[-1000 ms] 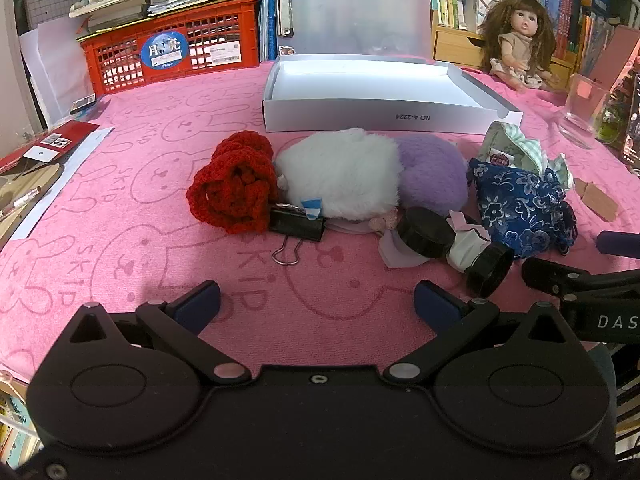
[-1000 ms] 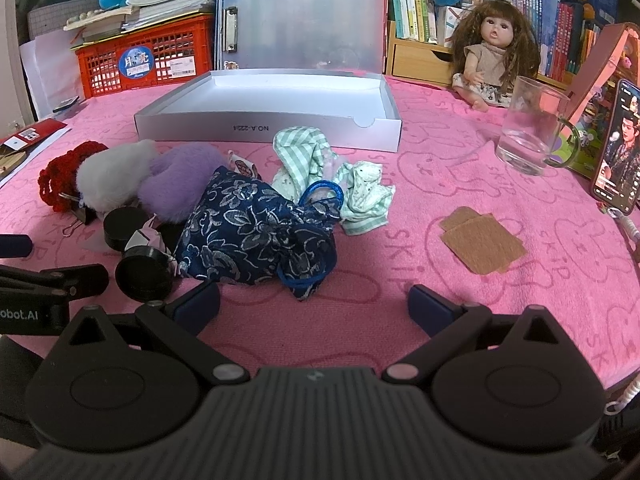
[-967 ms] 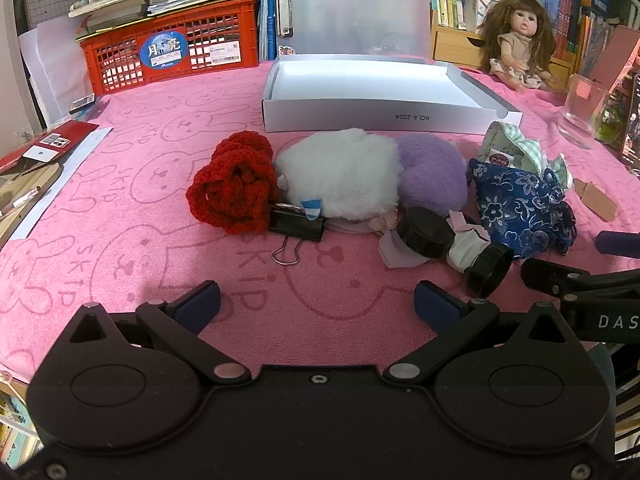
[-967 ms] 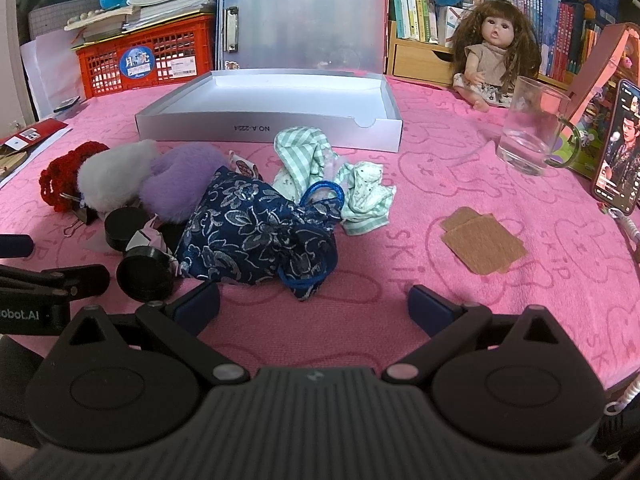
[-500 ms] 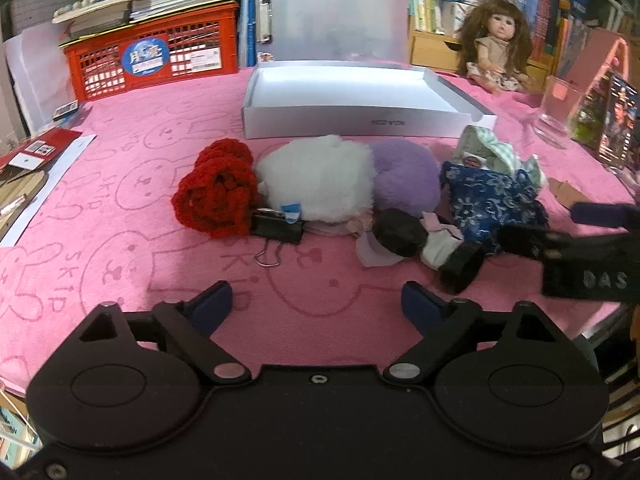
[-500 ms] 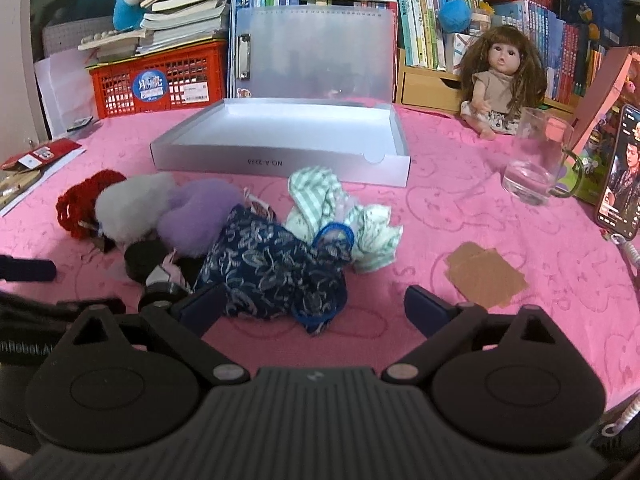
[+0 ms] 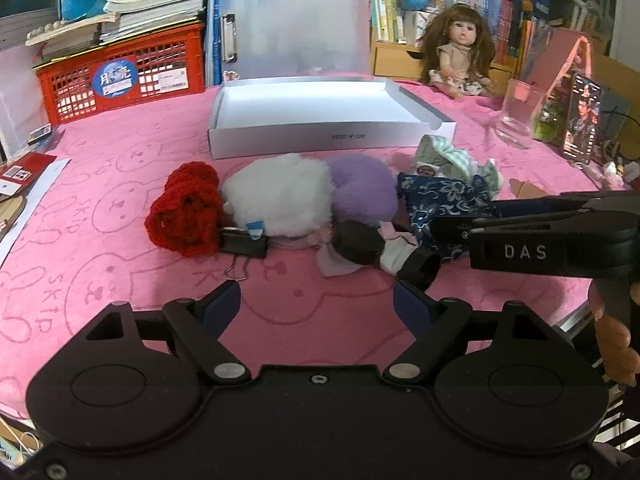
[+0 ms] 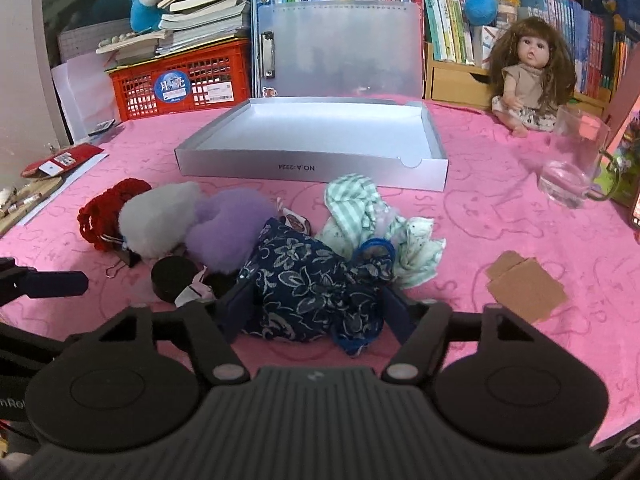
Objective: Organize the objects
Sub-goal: 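Grasp the navy floral cloth with the right gripper, then grasp the black round disc with the left gripper while the right gripper holds the navy cloth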
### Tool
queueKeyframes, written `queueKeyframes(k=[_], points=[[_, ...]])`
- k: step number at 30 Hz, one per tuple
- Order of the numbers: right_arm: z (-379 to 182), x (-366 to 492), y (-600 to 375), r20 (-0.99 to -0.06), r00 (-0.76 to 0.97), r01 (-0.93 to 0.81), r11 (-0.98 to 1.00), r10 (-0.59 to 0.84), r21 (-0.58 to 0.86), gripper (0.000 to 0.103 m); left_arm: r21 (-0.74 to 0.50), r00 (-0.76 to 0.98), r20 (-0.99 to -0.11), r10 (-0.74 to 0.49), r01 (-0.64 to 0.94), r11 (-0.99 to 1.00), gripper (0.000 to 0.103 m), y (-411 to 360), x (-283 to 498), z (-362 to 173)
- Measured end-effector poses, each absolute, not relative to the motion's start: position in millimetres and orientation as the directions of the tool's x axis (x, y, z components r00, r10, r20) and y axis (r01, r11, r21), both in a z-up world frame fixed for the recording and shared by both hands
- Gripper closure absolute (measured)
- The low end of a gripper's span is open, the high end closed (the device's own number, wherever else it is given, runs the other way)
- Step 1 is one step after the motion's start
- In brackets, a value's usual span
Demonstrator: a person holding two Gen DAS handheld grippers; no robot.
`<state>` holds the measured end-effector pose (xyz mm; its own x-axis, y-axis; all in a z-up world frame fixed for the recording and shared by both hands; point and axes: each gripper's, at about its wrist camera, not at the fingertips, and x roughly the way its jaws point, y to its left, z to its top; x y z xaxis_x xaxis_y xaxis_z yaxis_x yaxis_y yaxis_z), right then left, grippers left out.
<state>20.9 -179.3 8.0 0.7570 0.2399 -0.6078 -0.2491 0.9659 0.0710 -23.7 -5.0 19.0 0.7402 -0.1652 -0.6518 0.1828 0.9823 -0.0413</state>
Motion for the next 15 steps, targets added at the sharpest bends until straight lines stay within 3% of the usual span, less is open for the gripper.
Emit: queueKeyframes(k=[3,10,15], points=[[11,19,-184,-0.6,0.761,-0.236,0.967,0.245,0.095,0.045,-0.046,0.74,-0.647,-0.181,0.199,0.979,0.021,-7,-25,20],[24,11,-195,-0.557,0.803,-0.19,0.977,0.21,0.095,0.047,-0.051,0.75,-0.624,-0.221,0.243,0.969,0.021,-12,-29,25],[25,7,-205,-0.551,0.817,-0.148,0.986,0.169,0.083,0.047,-0.083,0.737,-0.624,-0.26,0.268,0.96,0.029,-19,-31,25]])
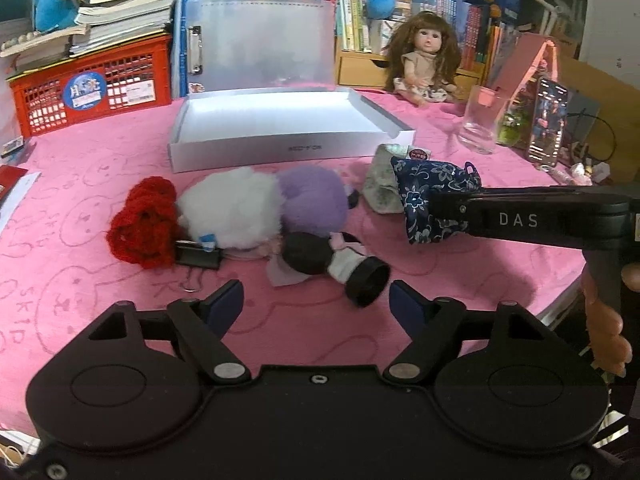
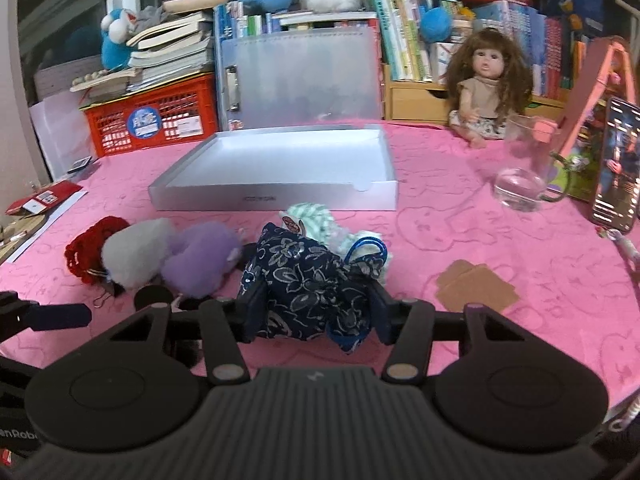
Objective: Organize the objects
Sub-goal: 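Grasp the black round disc with the left gripper while the right gripper holds the navy cloth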
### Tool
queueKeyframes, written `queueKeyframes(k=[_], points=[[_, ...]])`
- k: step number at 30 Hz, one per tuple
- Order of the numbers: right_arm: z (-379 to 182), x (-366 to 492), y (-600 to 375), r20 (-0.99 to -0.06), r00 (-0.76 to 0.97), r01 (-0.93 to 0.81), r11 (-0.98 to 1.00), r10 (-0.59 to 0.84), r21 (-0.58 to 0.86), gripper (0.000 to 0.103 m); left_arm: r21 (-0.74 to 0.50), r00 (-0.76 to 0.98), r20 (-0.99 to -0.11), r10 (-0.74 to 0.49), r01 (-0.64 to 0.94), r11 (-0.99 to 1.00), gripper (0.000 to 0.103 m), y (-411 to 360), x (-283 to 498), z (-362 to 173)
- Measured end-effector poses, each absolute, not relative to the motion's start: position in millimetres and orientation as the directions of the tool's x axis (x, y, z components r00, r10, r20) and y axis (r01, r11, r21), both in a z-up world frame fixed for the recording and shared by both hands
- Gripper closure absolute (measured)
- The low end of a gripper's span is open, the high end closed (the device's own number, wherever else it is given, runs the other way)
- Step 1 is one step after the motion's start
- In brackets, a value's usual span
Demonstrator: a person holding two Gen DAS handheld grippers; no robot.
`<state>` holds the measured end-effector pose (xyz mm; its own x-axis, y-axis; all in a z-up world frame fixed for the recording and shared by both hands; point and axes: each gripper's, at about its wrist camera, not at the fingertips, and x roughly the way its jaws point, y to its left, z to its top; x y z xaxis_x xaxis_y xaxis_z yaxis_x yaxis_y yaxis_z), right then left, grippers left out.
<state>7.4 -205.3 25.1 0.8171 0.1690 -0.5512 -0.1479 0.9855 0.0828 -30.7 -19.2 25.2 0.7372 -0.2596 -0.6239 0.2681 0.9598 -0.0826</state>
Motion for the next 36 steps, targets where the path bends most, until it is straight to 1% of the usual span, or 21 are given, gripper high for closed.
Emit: queueKeyframes(k=[3,5,6,7,8,10,13,18,21,22,24,27,28,29,33,36], points=[[26,7,-212,-0.549,0.822,-0.124,0.989,0.151,0.086,0.047,-0.097,0.729,-0.625,-0.278,0.28,0.955,0.042,-24,-30,25],[26,5,-215,-0.547,0.826,-0.11,0.99,0.139,0.084,0.047,-0.103,0.724,-0.628,-0.286,0.287,0.952,0.062,-27,-29,25],[26,5,-216,-0.547,0.826,-0.106,0.991,0.135,0.084,0.046,-0.106,0.721,-0.63,-0.288,0.288,0.952,0.064,-28,-29,25],[26,5,-217,-0.547,0.827,-0.102,0.991,0.132,0.085,0.046,-0.112,0.717,-0.633,-0.292,0.288,0.951,0.069,-28,-28,25],[26,4,-218,-0.547,0.827,-0.099,0.991,0.13,0.086,0.046,-0.116,0.715,-0.635,-0.294,0.288,0.951,0.079,-28,-28,24],[25,4,-219,-0.547,0.827,-0.097,0.991,0.13,0.088,0.046,-0.123,0.718,-0.634,-0.287,0.273,0.954,0.086,-26,-27,24],[24,4,-219,-0.549,0.826,-0.098,0.991,0.13,0.088,0.046,-0.14,0.726,-0.633,-0.268,0.233,0.962,0.092,-17,-25,25],[23,5,-218,-0.555,0.822,-0.095,0.992,0.128,0.088,0.046,-0.144,0.738,-0.634,-0.231,0.18,0.973,0.093,-5,-23,27],[22,4,-218,-0.557,0.821,-0.091,0.992,0.124,0.086,0.046,-0.12,0.751,-0.62,-0.225,0.193,0.974,0.092,-4,-27,30],[22,4,-218,-0.557,0.821,-0.089,0.992,0.122,0.086,0.046,-0.119,0.754,-0.615,-0.23,0.2,0.973,0.089,-5,-28,31],[23,4,-218,-0.557,0.822,-0.086,0.993,0.119,0.086,0.046,-0.126,0.756,-0.605,-0.248,0.216,0.968,0.087,-7,-32,33],[24,2,-219,-0.553,0.826,-0.083,0.994,0.11,0.074,0.046,-0.123,0.758,-0.592,-0.274,0.25,0.96,0.075,-14,-36,35],[24,1,-220,-0.55,0.829,-0.079,0.994,0.104,0.068,0.046,-0.118,0.76,-0.587,-0.279,0.261,0.958,0.069,-16,-37,36],[25,0,-221,-0.547,0.831,-0.076,0.995,0.099,0.065,0.046,-0.111,0.761,-0.582,-0.285,0.272,0.956,0.067,-19,-39,36],[25,-2,-227,-0.548,0.832,-0.061,0.996,0.088,0.068,0.046,-0.09,0.752,-0.585,-0.303,0.311,0.946,0.063,-31,-42,35],[25,-3,-228,-0.552,0.829,-0.066,0.996,0.09,0.063,0.046,-0.071,0.749,-0.596,-0.29,0.311,0.948,0.062,-41,-40,30]])
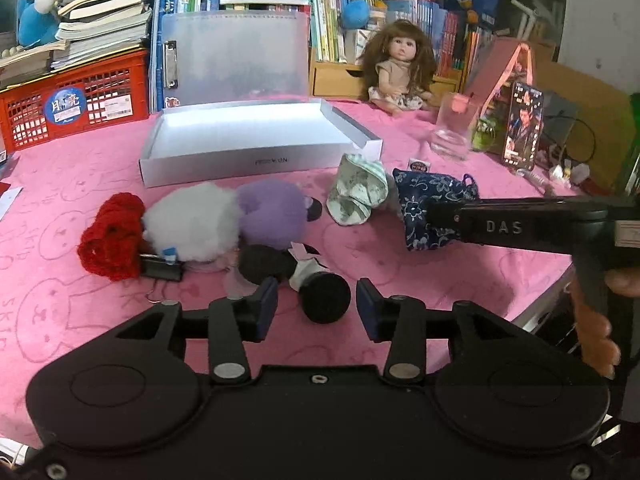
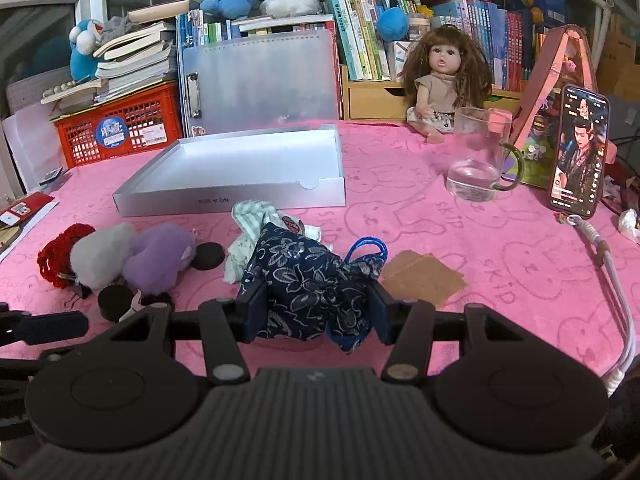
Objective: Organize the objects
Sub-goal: 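Grasp the black round disc with the left gripper while the right gripper holds the navy cloth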
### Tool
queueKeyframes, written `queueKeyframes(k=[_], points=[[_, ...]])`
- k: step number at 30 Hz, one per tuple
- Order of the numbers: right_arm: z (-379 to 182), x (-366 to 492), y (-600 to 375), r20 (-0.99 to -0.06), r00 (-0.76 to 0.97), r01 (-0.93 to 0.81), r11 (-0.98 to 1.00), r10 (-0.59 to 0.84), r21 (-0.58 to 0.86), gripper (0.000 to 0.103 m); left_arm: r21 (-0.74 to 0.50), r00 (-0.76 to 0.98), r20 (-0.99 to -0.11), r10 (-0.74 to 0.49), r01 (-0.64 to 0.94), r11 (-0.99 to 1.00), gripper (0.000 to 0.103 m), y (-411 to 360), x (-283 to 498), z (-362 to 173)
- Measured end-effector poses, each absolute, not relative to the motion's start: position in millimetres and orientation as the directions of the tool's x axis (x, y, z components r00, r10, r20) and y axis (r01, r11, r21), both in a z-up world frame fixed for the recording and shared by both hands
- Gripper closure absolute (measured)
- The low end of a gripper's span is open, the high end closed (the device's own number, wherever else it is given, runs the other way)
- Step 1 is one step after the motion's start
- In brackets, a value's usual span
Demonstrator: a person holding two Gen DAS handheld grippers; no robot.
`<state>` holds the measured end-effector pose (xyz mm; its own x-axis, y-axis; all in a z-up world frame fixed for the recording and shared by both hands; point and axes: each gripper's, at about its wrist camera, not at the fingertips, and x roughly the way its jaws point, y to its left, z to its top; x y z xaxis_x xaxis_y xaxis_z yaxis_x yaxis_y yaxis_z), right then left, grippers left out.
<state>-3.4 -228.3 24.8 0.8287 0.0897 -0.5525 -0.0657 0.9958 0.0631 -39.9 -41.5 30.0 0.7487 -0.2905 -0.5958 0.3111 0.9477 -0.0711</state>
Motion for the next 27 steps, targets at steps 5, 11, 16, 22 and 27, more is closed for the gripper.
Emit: queueKeyframes(k=[5,11,16,22,27], points=[[19,-10,-225,-0.563,0.822,-0.09,0.996,0.09,0.028,0.046,-0.041,0.748,-0.601,-0.282,0.323,0.946,0.057,-55,-35,22],[12,-11,-219,-0.584,0.807,-0.117,0.993,0.087,-0.014,0.046,0.035,0.769,-0.597,-0.227,0.309,0.951,0.054,-72,-32,11],[10,-9,-221,-0.588,0.803,-0.12,0.993,0.095,-0.003,0.045,0.068,0.772,-0.605,-0.197,0.296,0.953,0.063,-75,-30,4],[9,-7,-222,-0.59,0.802,-0.119,0.993,0.098,0.003,0.046,0.052,0.774,-0.607,-0.182,0.267,0.962,0.071,-68,-28,4],[11,-7,-220,-0.585,0.804,-0.121,0.992,0.108,0.017,0.046,0.065,0.791,-0.584,-0.183,0.27,0.961,0.071,-64,-34,13]])
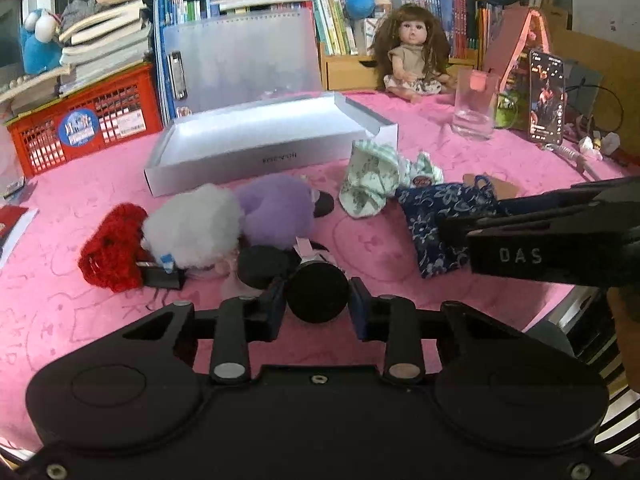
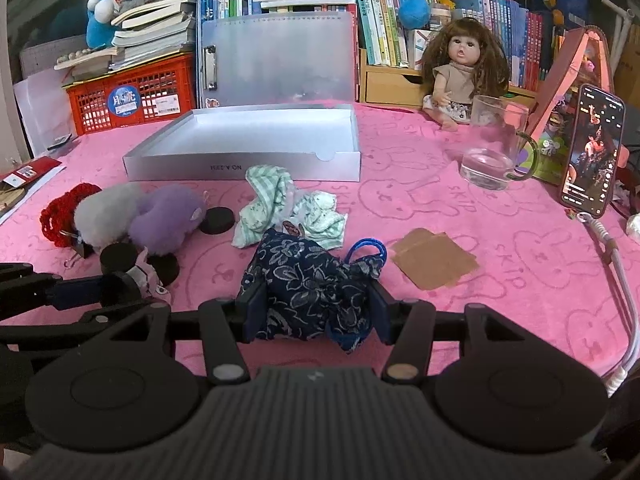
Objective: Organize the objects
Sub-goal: 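Grasp the black round disc with the left gripper while the right gripper holds the navy cloth, then carry both items into the white box and open both grippers to release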
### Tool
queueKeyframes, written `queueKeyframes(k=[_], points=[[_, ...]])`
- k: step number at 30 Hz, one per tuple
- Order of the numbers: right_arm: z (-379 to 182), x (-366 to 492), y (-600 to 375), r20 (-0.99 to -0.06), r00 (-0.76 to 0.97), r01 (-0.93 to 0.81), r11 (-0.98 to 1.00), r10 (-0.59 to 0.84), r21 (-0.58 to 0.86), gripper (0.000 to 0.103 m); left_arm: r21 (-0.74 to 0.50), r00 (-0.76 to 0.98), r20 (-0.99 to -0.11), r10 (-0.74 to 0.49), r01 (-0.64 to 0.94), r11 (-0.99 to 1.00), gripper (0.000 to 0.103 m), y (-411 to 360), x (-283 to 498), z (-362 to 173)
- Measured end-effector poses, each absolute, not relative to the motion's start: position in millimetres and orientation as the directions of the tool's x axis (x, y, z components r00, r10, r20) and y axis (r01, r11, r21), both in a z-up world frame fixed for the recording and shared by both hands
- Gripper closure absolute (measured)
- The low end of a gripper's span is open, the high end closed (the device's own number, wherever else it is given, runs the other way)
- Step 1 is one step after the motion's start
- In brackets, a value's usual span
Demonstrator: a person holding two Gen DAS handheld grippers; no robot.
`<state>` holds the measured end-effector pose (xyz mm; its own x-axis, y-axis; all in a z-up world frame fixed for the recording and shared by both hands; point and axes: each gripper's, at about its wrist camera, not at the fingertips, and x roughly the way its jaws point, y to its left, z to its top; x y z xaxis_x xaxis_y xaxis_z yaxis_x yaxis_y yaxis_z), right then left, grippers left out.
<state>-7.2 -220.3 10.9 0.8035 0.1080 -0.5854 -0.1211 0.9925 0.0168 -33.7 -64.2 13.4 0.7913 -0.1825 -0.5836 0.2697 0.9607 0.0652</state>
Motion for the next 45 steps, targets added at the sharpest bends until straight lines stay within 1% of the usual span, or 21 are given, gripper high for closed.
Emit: queueKeyframes(k=[5,12,21,30,45], points=[[16,-10,-214,-0.573,0.809,-0.146,0.989,0.127,0.013,0.046,0.062,0.808,-0.561,-0.179,0.256,0.965,0.071,-59,-37,24],[24,-14,-214,-0.554,0.821,-0.152,0.988,0.139,0.023,0.046,0.025,0.814,-0.556,-0.172,0.223,0.974,0.071,-45,-32,34],[32,-18,-217,-0.52,0.842,-0.151,0.988,0.145,0.031,0.047,0.015,0.825,-0.545,-0.148,0.186,0.982,0.071,-31,-24,42],[44,-13,-220,-0.479,0.866,-0.14,0.989,0.14,0.036,0.047,-0.001,0.831,-0.536,-0.145,0.171,0.985,0.071,-25,-7,53],[55,10,-227,-0.456,0.876,-0.13,0.988,0.156,0.088,0.046,-0.052,0.835,-0.527,-0.158,0.154,0.987,0.071,-12,37,75]])
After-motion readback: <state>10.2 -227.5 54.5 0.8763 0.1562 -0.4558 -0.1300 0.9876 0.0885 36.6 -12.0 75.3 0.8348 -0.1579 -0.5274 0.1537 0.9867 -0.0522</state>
